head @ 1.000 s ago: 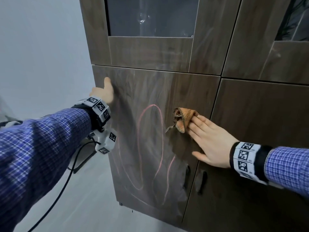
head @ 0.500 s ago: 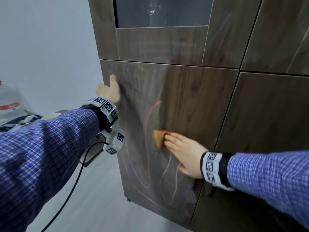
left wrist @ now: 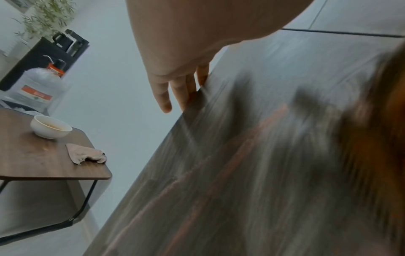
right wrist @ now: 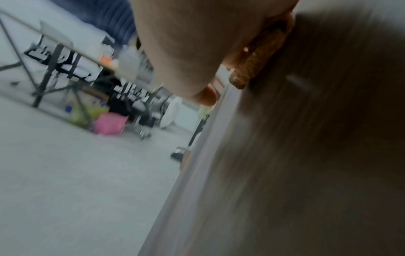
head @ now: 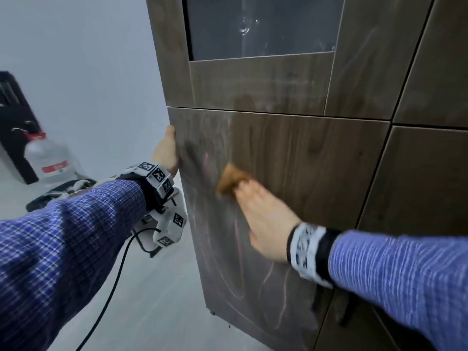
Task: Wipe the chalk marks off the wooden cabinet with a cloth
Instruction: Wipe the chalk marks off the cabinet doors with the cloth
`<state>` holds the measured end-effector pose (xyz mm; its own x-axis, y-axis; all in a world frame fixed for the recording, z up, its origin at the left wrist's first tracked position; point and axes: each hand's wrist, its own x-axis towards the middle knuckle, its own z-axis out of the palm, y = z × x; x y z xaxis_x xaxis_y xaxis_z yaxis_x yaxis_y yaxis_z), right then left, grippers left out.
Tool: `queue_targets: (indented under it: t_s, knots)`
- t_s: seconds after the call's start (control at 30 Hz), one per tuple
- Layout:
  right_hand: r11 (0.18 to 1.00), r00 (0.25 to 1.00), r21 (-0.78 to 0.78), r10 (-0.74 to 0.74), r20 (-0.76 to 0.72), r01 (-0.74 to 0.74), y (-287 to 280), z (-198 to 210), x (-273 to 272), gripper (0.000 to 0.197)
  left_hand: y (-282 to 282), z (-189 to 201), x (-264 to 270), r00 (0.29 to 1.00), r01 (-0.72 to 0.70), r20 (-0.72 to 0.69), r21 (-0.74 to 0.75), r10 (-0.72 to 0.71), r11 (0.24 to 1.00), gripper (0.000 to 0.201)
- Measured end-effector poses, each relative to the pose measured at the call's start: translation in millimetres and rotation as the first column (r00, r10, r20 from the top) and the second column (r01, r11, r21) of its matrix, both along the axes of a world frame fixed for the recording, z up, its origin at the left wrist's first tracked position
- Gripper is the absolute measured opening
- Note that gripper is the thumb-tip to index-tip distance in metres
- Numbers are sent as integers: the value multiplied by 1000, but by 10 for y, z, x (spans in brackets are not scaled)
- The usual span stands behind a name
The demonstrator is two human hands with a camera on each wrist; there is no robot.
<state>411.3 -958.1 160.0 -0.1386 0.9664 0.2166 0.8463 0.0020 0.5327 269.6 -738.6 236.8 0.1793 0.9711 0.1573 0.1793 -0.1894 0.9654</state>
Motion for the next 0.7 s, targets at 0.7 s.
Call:
queue_targets:
  t_s: [0.7]
  knots:
    - [976,996,216,11,-90,9,319,217,-410,36,284,6,-263,981,185,75,-45,-182,982,67]
